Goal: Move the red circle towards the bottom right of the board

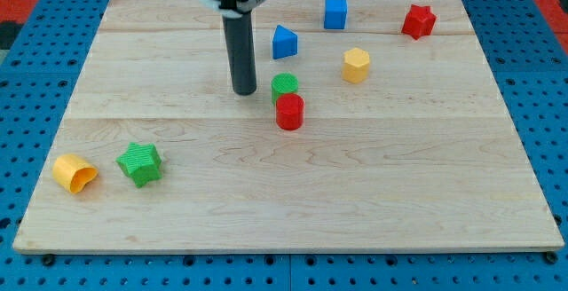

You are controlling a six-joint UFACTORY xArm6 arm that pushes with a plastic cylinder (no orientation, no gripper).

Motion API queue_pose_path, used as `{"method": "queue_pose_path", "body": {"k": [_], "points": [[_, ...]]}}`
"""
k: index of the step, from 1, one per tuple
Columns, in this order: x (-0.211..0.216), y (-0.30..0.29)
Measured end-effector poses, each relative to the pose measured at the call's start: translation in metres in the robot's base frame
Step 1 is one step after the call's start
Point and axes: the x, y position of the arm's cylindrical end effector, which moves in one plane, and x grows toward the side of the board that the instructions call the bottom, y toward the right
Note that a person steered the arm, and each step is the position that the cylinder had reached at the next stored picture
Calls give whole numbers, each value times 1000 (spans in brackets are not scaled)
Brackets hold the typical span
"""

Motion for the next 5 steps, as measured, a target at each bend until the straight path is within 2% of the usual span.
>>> {"method": "queue_pose_path", "body": {"k": [1, 3, 4, 5], "points": [[34, 14], [47, 79], [49, 87], [51, 66]]}}
